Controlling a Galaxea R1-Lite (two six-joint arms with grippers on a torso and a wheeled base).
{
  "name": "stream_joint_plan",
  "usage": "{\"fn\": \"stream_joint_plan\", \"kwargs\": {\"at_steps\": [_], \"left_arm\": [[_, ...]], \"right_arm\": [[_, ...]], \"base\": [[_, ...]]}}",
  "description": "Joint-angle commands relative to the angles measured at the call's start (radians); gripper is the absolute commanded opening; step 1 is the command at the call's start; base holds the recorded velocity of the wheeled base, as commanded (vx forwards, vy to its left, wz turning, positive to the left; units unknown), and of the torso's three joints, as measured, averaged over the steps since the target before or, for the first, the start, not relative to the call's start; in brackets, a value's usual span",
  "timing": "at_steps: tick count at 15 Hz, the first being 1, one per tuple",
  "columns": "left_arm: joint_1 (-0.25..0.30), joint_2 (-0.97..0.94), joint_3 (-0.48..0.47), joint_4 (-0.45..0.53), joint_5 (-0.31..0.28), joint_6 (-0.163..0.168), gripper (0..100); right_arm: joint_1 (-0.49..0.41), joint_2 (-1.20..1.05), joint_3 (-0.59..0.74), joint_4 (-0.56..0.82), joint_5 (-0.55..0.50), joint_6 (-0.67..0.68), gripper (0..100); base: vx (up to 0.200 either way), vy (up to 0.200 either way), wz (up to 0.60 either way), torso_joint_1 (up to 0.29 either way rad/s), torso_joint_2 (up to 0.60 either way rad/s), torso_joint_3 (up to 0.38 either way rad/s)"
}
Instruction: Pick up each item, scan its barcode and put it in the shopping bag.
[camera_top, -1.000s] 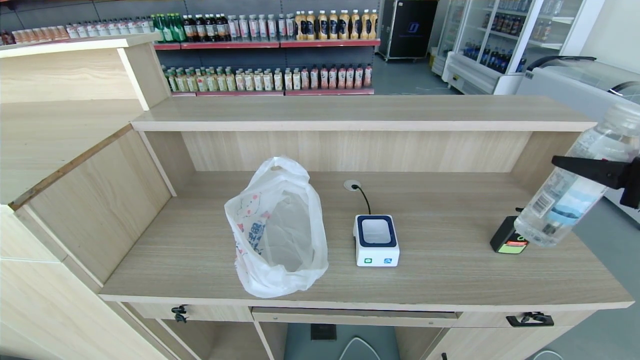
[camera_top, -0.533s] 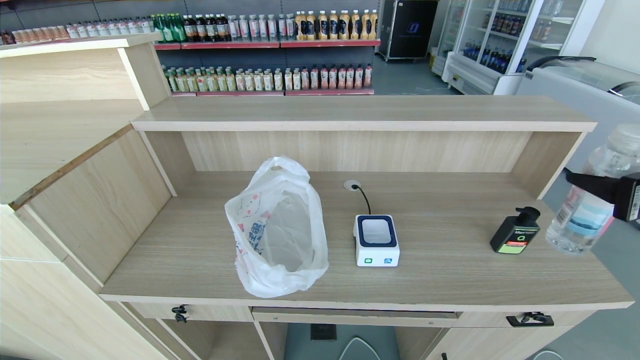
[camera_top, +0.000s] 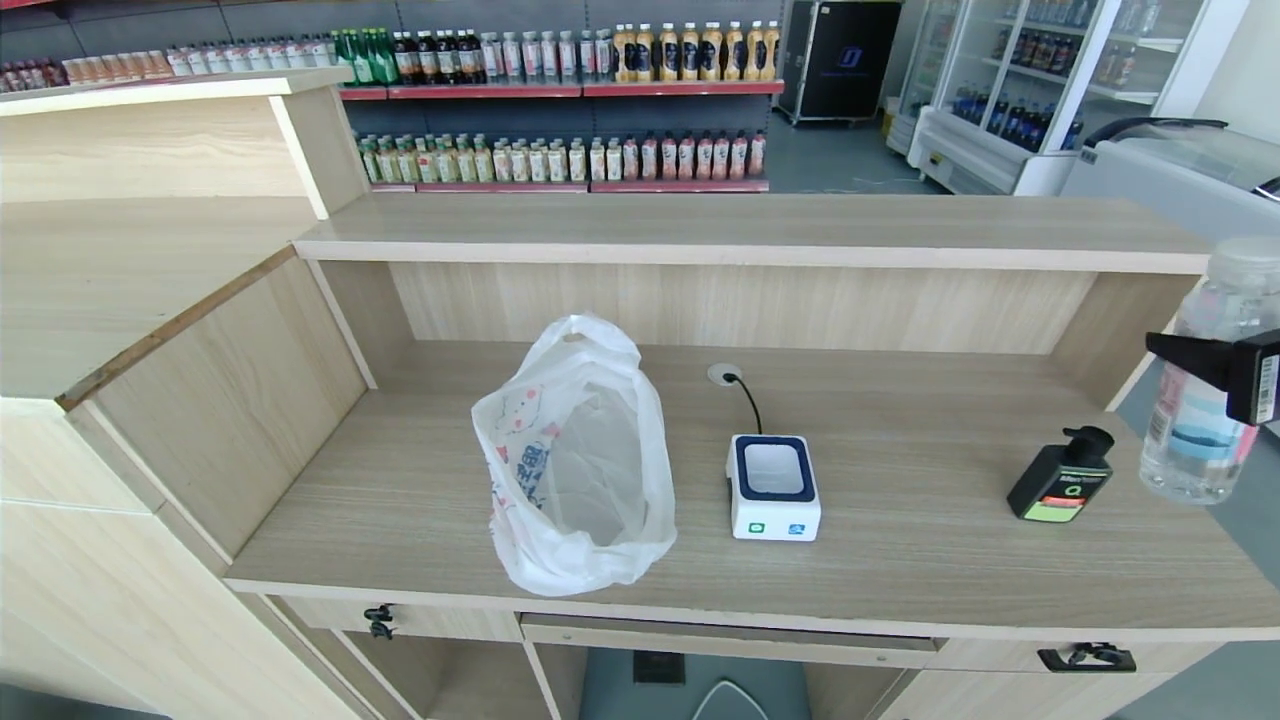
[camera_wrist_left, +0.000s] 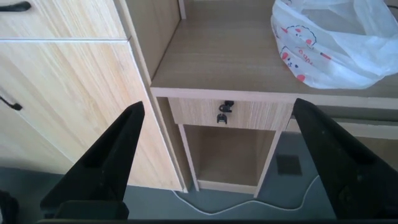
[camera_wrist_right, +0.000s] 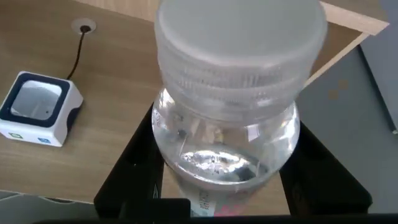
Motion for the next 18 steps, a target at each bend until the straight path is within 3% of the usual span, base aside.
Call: {"fn": "stream_joint_plan", "kwargs": {"at_steps": [1, 7, 18], "left_arm": [[-0.001, 0.000, 0.000, 0.000, 0.000, 0.000, 100], [-0.001, 0.000, 0.000, 0.000, 0.000, 0.000, 100], [-0.001, 0.000, 0.000, 0.000, 0.000, 0.000, 100]], "right_arm": [[0.022, 0.052, -0.030, -0.006, 0.003, -0.015, 0], [0.046, 0.231, -0.079, -0.142, 0.009, -0.150, 0], [0.143, 0.489, -0.067, -0.526, 0.049, -0.342, 0]], "base": [[0.000, 0.000, 0.60, 0.002, 0.01, 0.002], [0.000, 0.000, 0.60, 0.004, 0.00, 0.003], [0.000, 0.000, 0.00, 0.000, 0.00, 0.000]]}}
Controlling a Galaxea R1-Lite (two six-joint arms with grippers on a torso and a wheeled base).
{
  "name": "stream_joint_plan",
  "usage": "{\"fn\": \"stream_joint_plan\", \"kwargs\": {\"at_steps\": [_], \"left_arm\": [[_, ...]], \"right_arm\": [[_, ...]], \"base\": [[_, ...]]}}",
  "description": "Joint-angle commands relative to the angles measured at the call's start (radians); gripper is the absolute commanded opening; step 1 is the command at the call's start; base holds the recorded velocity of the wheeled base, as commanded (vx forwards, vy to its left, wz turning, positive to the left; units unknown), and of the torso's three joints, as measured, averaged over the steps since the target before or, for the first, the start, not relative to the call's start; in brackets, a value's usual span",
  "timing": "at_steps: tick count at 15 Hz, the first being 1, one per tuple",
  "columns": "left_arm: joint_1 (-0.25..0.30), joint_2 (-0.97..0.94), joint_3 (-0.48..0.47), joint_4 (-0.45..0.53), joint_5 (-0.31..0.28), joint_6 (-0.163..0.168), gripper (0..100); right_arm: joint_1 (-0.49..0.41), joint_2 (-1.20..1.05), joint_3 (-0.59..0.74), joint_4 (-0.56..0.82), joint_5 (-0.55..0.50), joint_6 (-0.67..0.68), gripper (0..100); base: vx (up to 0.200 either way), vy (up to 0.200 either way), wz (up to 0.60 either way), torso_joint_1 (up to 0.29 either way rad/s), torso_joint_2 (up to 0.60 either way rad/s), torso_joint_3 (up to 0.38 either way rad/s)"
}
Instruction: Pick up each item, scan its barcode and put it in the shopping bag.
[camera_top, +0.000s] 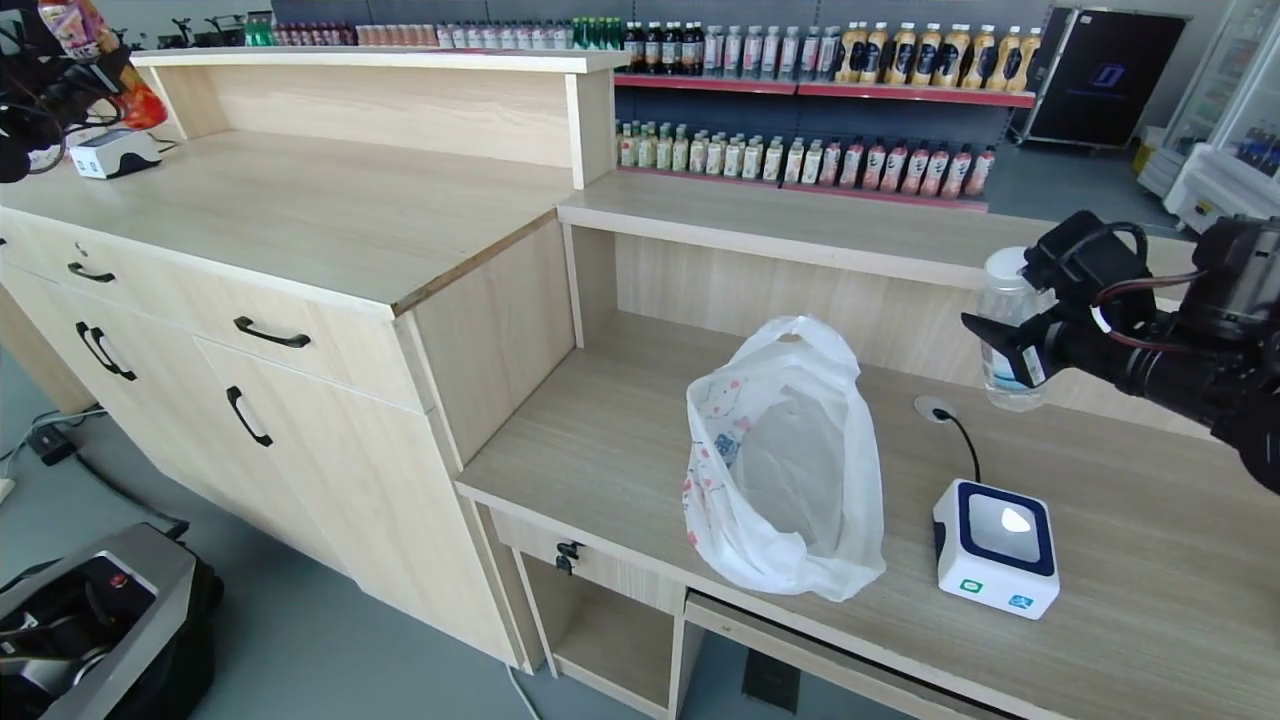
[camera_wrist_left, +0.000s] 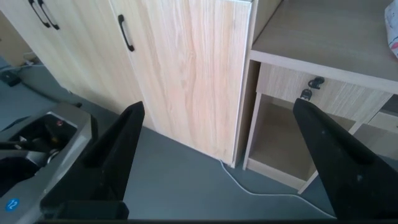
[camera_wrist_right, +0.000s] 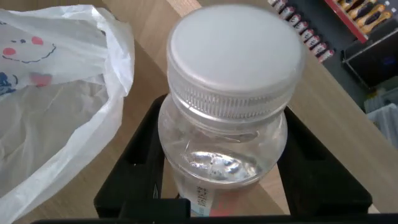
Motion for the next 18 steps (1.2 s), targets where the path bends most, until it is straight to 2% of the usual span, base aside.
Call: {"fn": "stream_joint_plan", "kwargs": {"at_steps": [1, 4, 8, 13, 18], "left_arm": [[0.000, 0.000, 0.000, 0.000, 0.000, 0.000, 100], [0.000, 0.000, 0.000, 0.000, 0.000, 0.000, 100], [0.000, 0.000, 0.000, 0.000, 0.000, 0.000, 100], [0.000, 0.000, 0.000, 0.000, 0.000, 0.000, 100], [0.000, 0.000, 0.000, 0.000, 0.000, 0.000, 100]], "right_arm": [[0.006, 0.061, 0.014, -0.029, 0.044, -0.024, 0], [0.006, 0.098, 0.017, -0.043, 0.153, -0.066, 0], [-0.004, 0.139, 0.008, -0.045, 0.285, -0.207, 0], [-0.069, 0.182, -0.002, -0.022, 0.380, -0.340, 0], [-0.083, 0.184, -0.009, 0.035, 0.440, -0.357, 0]], "base": [[0.000, 0.000, 0.00, 0.000, 0.00, 0.000], [0.000, 0.000, 0.00, 0.000, 0.00, 0.000], [0.000, 0.000, 0.00, 0.000, 0.00, 0.000], [0.000, 0.000, 0.00, 0.000, 0.00, 0.000], [0.000, 0.000, 0.00, 0.000, 0.00, 0.000]]}}
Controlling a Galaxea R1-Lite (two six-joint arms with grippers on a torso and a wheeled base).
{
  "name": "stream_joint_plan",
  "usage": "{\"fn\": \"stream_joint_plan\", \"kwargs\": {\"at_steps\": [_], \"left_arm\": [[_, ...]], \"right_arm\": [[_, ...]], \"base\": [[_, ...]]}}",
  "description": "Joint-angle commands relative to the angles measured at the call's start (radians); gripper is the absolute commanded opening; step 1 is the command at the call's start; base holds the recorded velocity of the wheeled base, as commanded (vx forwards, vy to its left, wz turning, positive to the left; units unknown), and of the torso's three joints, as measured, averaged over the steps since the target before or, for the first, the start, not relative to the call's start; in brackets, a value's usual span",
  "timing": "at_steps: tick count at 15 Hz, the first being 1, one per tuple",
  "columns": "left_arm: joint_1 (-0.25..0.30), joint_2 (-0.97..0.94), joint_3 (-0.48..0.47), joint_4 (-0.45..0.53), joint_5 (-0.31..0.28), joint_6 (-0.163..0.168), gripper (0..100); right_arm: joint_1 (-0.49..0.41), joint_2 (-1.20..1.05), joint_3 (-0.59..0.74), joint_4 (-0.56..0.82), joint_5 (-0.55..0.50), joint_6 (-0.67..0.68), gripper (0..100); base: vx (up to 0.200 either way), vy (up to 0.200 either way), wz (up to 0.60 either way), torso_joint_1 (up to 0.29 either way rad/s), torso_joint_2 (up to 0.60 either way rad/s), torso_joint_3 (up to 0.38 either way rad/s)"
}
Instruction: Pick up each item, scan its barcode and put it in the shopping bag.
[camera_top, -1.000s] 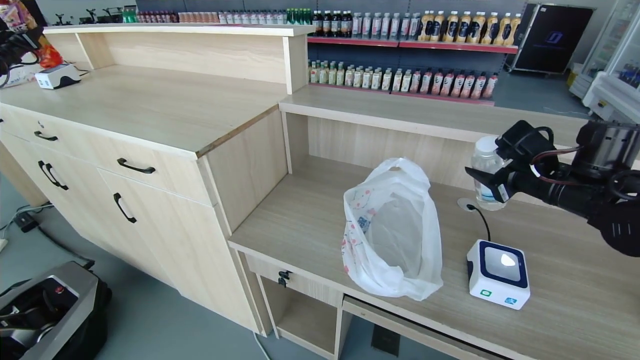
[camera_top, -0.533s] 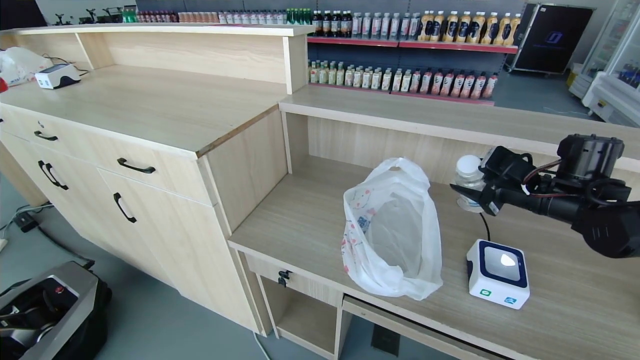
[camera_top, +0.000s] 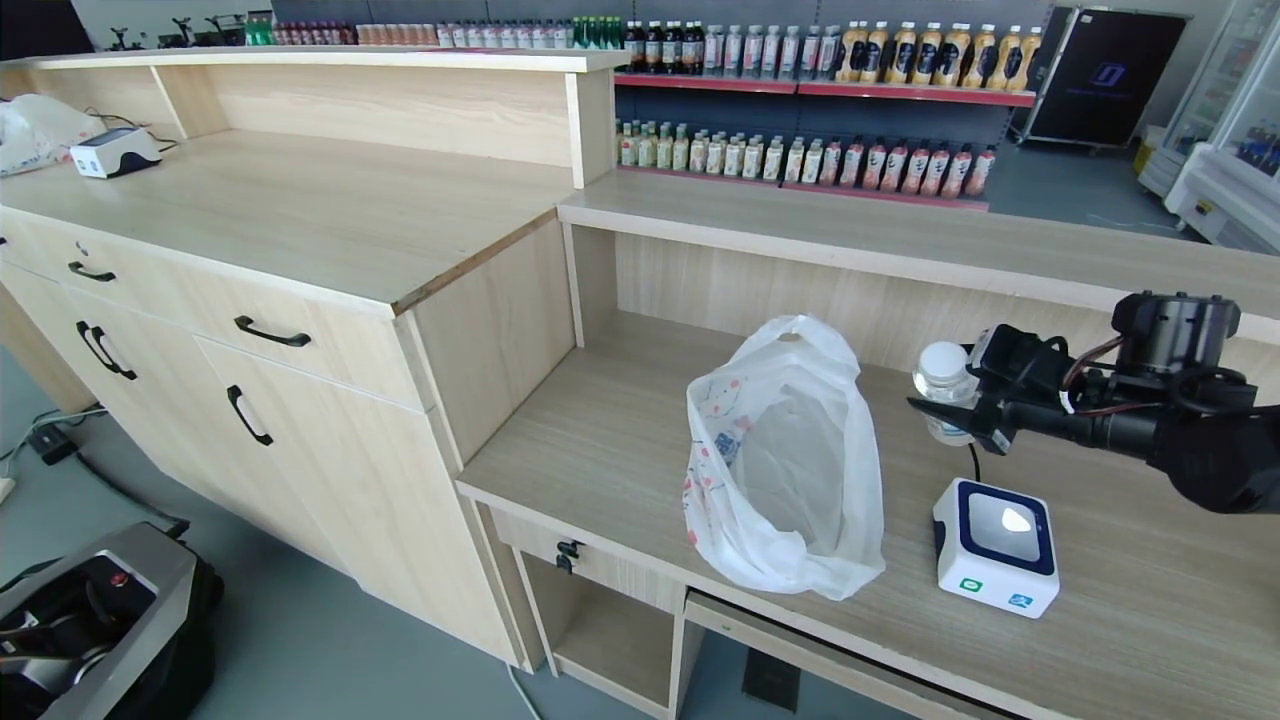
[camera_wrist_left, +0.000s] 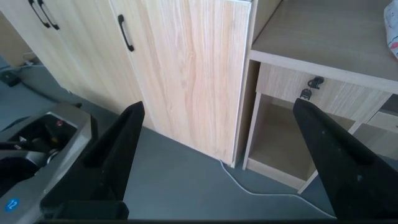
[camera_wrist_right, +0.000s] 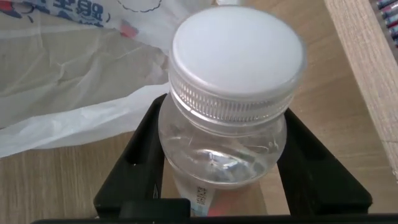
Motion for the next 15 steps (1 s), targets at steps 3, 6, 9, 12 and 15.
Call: {"fn": "stream_joint_plan", "kwargs": {"at_steps": [3, 6, 9, 12, 15], "left_arm": [[0.000, 0.000, 0.000, 0.000, 0.000, 0.000, 100], [0.000, 0.000, 0.000, 0.000, 0.000, 0.000, 100], [0.000, 0.000, 0.000, 0.000, 0.000, 0.000, 100], [0.000, 0.000, 0.000, 0.000, 0.000, 0.000, 100], [0.000, 0.000, 0.000, 0.000, 0.000, 0.000, 100]], "right_arm": [[-0.002, -0.001, -0.016, 0.092, 0.047, -0.066, 0], [-0.007, -0.003, -0.023, 0.124, 0.067, -0.108, 0], [-0.008, -0.010, -0.028, 0.129, 0.067, -0.115, 0], [-0.022, -0.018, -0.028, 0.169, 0.076, -0.161, 0], [-0.041, -0.020, -0.030, 0.219, 0.090, -0.218, 0]], "base": [[0.000, 0.000, 0.00, 0.000, 0.00, 0.000], [0.000, 0.000, 0.00, 0.000, 0.00, 0.000], [0.000, 0.000, 0.00, 0.000, 0.00, 0.000], [0.000, 0.000, 0.00, 0.000, 0.00, 0.000], [0.000, 0.000, 0.00, 0.000, 0.00, 0.000]]}}
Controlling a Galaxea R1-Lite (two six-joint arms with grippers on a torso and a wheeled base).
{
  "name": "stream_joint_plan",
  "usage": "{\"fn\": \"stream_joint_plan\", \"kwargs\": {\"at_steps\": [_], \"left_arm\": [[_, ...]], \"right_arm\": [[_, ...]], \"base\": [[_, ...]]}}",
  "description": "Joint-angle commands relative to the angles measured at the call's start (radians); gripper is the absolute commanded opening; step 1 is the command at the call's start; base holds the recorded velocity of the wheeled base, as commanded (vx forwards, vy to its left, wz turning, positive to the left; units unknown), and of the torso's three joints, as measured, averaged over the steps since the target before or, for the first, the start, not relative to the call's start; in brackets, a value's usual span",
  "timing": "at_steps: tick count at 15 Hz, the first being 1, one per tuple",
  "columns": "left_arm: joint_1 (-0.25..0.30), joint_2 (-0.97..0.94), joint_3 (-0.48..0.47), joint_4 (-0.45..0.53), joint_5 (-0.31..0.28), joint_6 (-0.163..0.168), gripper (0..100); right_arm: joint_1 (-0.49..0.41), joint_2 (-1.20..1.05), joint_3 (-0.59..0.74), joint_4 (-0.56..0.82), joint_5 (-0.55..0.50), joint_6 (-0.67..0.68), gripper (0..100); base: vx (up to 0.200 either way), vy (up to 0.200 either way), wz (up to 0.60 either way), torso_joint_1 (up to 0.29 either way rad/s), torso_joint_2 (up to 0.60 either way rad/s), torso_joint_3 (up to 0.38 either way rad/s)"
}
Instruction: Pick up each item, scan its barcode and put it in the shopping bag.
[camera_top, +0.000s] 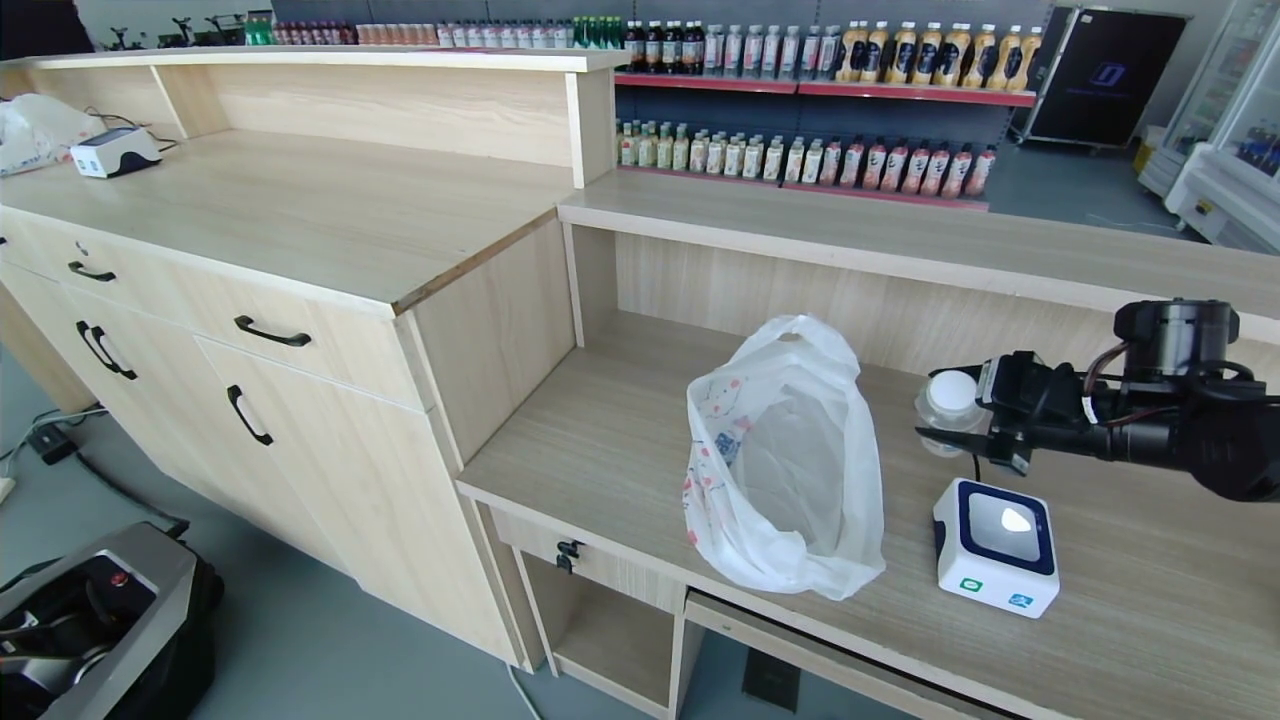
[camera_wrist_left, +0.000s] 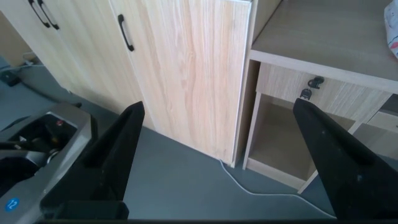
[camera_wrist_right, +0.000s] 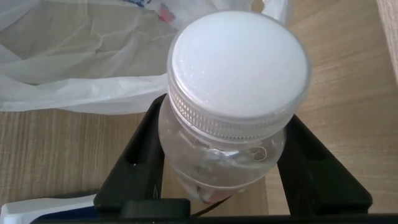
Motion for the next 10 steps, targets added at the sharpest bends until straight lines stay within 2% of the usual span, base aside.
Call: {"fn": "stream_joint_plan", "kwargs": {"at_steps": [1, 10], "left_arm": [[0.000, 0.000, 0.000, 0.000, 0.000, 0.000, 100], [0.000, 0.000, 0.000, 0.000, 0.000, 0.000, 100]], "right_arm": [[-0.011, -0.005, -0.002, 0.016, 0.000, -0.013, 0], [-0.008, -0.008, -0.005, 0.019, 0.002, -0.017, 0]], "base": [[0.000, 0.000, 0.00, 0.000, 0.00, 0.000], [0.000, 0.000, 0.00, 0.000, 0.00, 0.000]]}}
